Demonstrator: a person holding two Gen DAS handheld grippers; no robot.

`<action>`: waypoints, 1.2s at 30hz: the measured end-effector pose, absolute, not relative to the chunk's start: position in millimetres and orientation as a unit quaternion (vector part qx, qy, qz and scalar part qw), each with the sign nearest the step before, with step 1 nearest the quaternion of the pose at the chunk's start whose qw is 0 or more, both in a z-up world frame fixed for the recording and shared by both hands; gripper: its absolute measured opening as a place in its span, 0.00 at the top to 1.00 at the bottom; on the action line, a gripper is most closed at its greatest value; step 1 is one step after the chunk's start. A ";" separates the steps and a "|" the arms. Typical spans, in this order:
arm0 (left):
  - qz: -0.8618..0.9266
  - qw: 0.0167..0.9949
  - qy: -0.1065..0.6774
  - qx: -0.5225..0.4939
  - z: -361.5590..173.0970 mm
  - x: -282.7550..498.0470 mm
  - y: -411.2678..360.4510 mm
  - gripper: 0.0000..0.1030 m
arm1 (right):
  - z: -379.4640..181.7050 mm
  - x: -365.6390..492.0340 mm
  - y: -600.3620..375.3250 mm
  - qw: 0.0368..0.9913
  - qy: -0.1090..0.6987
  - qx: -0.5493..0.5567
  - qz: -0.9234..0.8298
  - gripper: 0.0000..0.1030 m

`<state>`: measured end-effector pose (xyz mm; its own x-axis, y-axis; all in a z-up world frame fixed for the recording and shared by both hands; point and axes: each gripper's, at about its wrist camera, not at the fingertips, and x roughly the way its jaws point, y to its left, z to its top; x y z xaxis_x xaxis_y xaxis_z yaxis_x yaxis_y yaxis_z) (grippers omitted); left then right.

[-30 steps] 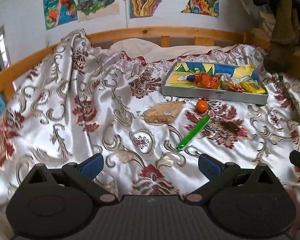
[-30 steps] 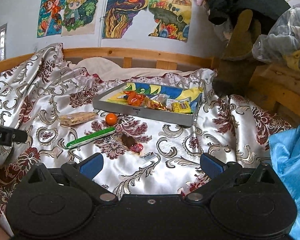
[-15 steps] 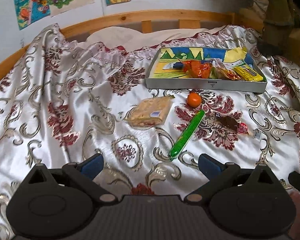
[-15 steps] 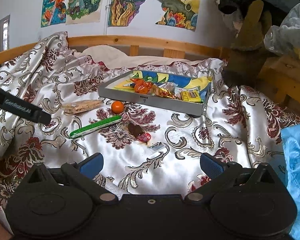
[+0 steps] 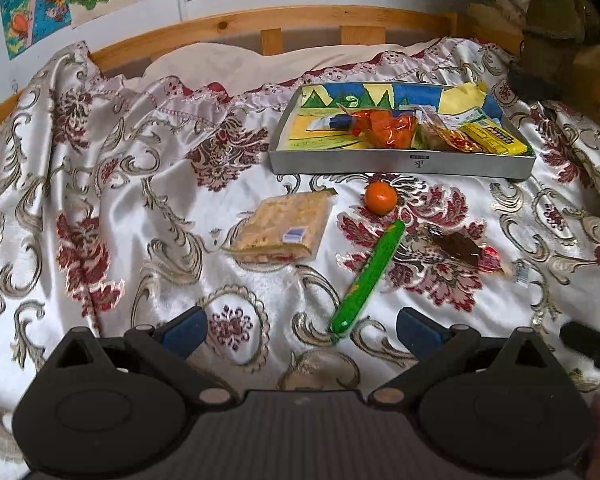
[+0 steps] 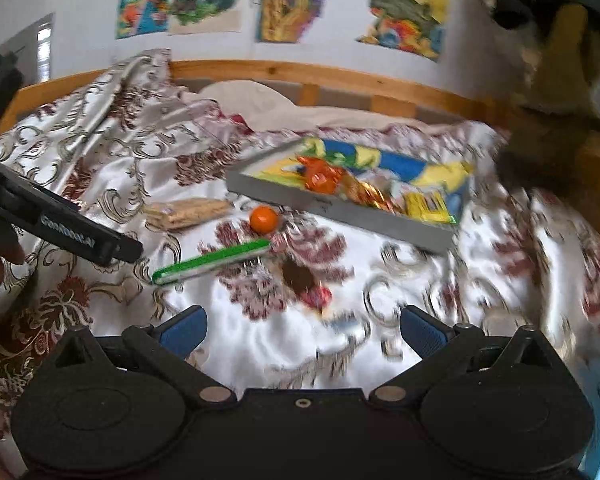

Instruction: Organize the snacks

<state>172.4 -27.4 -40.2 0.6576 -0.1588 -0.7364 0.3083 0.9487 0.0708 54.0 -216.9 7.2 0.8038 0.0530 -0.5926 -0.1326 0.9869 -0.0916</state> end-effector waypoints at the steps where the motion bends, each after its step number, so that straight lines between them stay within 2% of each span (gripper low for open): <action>1: -0.128 0.906 0.392 0.099 -42.0 175.0 -28.5 0.00 | 5.9 59.9 -217.7 0.947 0.308 -0.070 0.050 0.01; 13: -0.167 0.888 0.424 0.070 -68.7 204.8 -36.5 0.00 | -32.3 126.4 -227.2 0.926 0.351 -0.106 0.090 0.01; 23: -0.227 0.877 0.399 0.142 -87.8 212.6 -73.0 0.01 | -62.4 148.6 -222.7 0.915 0.360 -0.143 0.111 0.07; 27: -0.243 0.870 0.410 0.129 -97.5 218.6 -76.8 0.01 | -67.1 152.5 -224.0 0.918 0.354 -0.144 0.105 0.08; 34: -0.256 0.865 0.418 0.106 -102.4 229.4 -77.4 0.10 | -75.7 166.1 -237.8 0.921 0.358 -0.094 0.121 0.08; 36: -0.254 0.866 0.423 0.087 -100.4 232.9 -73.9 0.13 | -75.0 169.2 -239.8 0.922 0.358 -0.081 0.124 0.13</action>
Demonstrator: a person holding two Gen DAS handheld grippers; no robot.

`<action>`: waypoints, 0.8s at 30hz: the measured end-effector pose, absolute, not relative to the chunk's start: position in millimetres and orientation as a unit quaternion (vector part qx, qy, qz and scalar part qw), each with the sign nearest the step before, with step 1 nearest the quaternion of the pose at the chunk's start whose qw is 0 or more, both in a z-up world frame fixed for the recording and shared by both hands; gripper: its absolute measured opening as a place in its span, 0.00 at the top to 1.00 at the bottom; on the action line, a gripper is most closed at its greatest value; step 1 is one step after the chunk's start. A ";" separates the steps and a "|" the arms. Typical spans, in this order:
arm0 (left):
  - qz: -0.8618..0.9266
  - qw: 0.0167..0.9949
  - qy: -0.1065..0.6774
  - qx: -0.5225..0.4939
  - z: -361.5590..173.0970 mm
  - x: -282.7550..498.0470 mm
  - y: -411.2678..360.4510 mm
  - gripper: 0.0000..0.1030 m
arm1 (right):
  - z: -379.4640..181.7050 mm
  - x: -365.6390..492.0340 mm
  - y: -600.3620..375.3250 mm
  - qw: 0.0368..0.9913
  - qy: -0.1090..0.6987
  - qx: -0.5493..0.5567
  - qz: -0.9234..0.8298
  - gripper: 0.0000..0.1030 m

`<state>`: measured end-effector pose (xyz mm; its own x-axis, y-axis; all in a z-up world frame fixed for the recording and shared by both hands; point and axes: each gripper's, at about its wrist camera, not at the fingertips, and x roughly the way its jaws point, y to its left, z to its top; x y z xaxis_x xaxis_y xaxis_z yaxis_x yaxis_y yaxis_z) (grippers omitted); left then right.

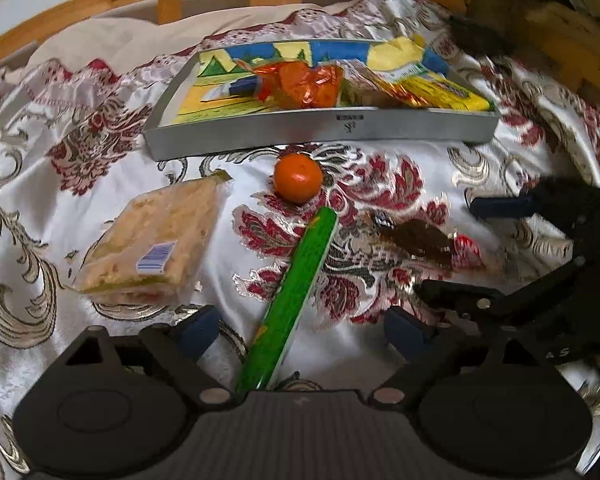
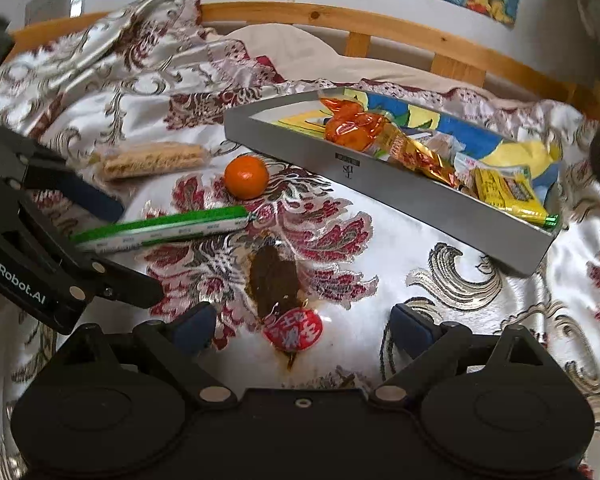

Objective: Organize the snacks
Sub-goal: 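Move the left tool to the green stick while the right tool approaches the brown red-label pack, then close the left gripper on the green stick while the right gripper closes on the brown pack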

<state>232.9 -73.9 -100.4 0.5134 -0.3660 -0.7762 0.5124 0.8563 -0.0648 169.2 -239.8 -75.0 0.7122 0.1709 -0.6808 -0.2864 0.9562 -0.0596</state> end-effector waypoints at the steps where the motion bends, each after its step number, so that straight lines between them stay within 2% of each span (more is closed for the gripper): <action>1: -0.252 0.866 0.425 0.078 -99.4 234.6 -72.1 0.16 | -74.7 170.3 -239.7 0.921 0.359 -0.078 0.127 0.15; 7: -0.246 0.860 0.444 0.053 -98.8 243.3 -65.4 0.31 | -77.9 167.7 -234.7 0.920 0.355 -0.079 0.148 0.28; 8: -0.247 0.859 0.445 0.052 -99.0 243.5 -65.2 0.37 | -78.3 167.4 -235.5 0.920 0.355 -0.074 0.150 0.29; 12: -0.255 0.855 0.449 0.056 -98.9 242.0 -67.5 0.48 | -78.0 167.2 -236.9 0.920 0.357 -0.060 0.150 0.34; 14: -0.255 0.854 0.450 0.060 -98.6 241.8 -68.6 0.58 | -77.8 167.0 -236.6 0.920 0.359 -0.059 0.148 0.35; 22: -0.251 0.846 0.468 0.043 -98.4 242.2 -66.0 0.76 | -76.9 165.0 -228.4 0.921 0.362 -0.074 0.125 0.40; 24: -0.255 0.841 0.476 0.031 -97.8 242.5 -64.5 0.78 | -75.3 164.2 -228.4 0.920 0.367 -0.069 0.118 0.41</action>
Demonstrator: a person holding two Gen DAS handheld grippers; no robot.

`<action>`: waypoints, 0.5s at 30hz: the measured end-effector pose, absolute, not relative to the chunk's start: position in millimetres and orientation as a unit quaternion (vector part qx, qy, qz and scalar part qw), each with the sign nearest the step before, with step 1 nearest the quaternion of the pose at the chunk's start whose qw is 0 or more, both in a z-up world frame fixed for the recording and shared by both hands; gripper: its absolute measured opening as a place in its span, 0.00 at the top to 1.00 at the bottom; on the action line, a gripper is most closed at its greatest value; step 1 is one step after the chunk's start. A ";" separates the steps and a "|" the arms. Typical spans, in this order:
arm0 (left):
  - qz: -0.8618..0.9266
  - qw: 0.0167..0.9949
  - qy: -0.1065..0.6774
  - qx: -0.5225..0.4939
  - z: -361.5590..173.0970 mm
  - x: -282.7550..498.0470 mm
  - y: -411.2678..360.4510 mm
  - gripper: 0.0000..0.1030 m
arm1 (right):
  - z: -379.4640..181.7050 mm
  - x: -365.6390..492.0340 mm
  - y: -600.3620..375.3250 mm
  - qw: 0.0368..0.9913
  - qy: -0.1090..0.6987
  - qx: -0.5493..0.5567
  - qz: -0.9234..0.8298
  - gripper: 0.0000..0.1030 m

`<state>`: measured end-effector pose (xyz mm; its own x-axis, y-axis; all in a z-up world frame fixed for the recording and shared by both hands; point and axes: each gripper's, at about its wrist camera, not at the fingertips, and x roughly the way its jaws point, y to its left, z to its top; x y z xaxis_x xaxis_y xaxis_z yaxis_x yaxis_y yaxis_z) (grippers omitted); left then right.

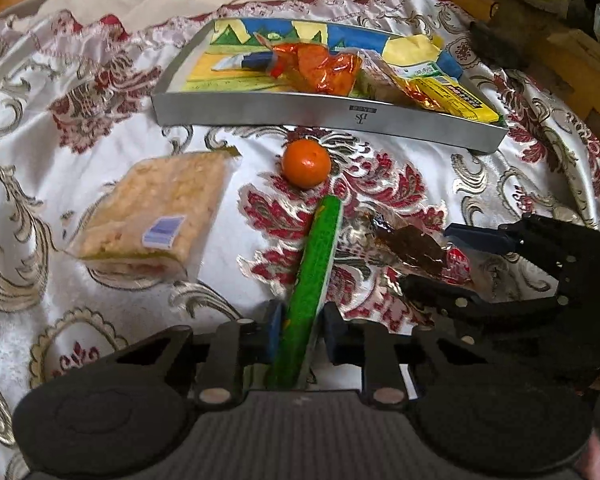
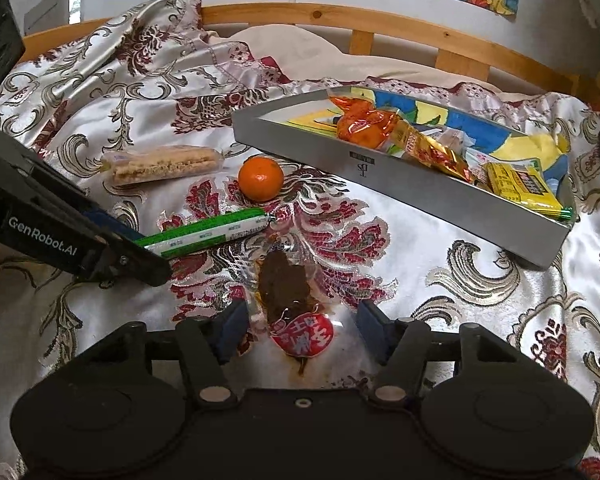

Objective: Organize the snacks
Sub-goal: 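Close the left gripper on the green stick while the right gripper closes on the brown pack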

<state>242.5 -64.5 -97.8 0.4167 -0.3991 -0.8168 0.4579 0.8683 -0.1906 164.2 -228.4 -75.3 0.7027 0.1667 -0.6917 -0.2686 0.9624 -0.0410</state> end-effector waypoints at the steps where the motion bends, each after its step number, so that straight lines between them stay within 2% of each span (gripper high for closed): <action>1: -0.258 0.838 0.481 0.020 -97.5 242.1 -63.6 0.79 | -74.0 163.9 -228.3 0.920 0.370 -0.068 0.114 0.42; 15: -0.275 0.804 0.521 -0.079 -93.0 225.5 -58.3 0.82 | -58.6 141.7 -222.0 0.909 0.401 -0.080 0.081 0.51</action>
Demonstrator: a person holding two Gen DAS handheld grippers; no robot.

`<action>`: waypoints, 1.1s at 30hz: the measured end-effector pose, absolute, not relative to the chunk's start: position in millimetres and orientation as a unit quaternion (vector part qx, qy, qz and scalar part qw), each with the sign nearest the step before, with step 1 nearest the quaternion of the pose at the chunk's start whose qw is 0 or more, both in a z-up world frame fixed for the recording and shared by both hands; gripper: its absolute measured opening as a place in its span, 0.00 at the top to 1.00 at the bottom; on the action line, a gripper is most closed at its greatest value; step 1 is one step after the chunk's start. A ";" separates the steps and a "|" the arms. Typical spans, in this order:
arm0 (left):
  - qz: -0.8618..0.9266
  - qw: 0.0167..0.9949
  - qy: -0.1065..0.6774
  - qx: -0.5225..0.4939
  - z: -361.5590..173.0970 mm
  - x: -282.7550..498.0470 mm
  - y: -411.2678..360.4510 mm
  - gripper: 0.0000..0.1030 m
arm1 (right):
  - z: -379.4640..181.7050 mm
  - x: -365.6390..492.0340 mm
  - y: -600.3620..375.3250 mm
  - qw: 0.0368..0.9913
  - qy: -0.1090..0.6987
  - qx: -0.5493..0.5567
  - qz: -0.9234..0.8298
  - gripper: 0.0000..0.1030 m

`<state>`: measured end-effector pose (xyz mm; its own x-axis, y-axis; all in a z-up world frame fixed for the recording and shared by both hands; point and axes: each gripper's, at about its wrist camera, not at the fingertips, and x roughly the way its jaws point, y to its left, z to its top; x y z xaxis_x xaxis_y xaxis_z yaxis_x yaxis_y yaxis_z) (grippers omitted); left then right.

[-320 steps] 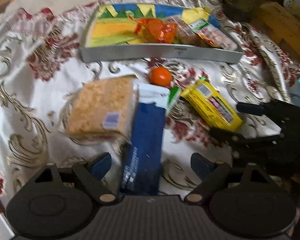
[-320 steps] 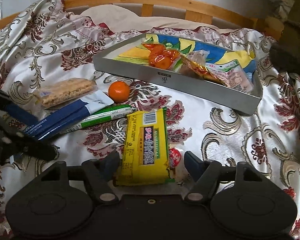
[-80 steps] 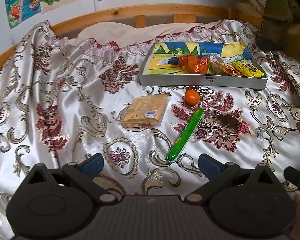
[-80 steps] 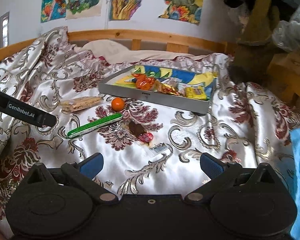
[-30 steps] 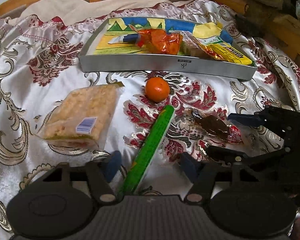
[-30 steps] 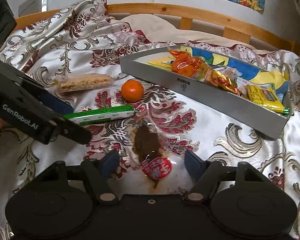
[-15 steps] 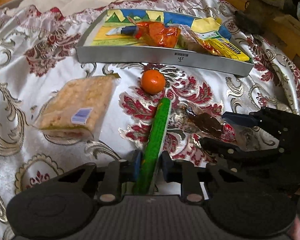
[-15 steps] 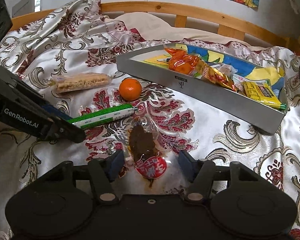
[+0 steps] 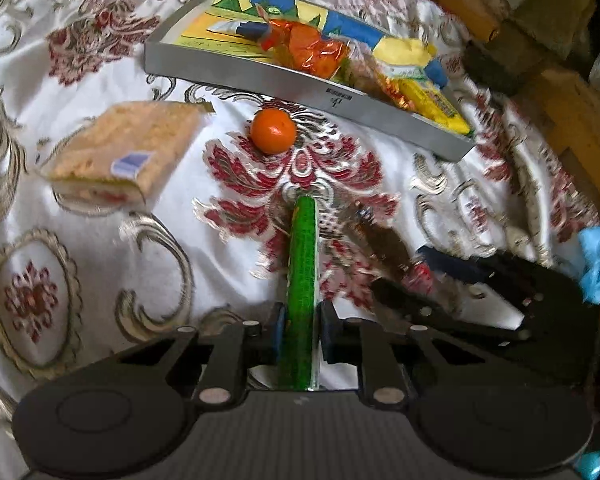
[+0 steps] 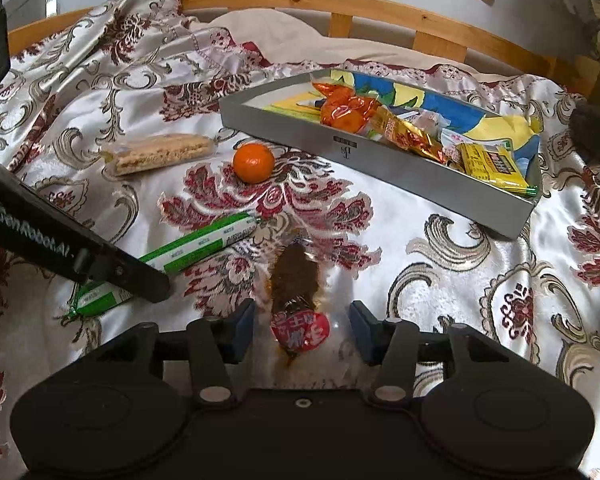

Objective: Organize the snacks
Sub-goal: 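Close the left gripper on the green stick while the right gripper closes on the brown pack, then lift the green stick and brown pack and carry them toward the grey tray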

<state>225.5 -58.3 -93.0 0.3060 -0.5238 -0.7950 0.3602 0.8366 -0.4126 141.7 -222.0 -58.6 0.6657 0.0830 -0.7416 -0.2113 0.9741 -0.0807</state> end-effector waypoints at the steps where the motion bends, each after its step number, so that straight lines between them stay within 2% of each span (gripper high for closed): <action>1: -0.276 0.802 0.523 -0.086 -92.3 223.6 -57.8 0.82 | -57.6 139.0 -220.2 0.908 0.401 -0.087 0.078 0.51; 11: -0.281 0.800 0.524 -0.085 -84.5 204.8 -65.7 0.82 | -46.9 108.5 -198.9 0.905 0.366 -0.212 0.044 0.52; 24: -0.295 0.793 0.526 -0.085 -75.0 173.3 -74.9 0.82 | -3.0 73.9 -218.0 0.932 0.315 -0.178 0.008 0.52; 33: -0.299 0.766 0.543 -0.168 -74.7 156.4 -62.2 0.82 | 5.2 62.1 -223.1 0.938 0.302 -0.171 -0.006 0.52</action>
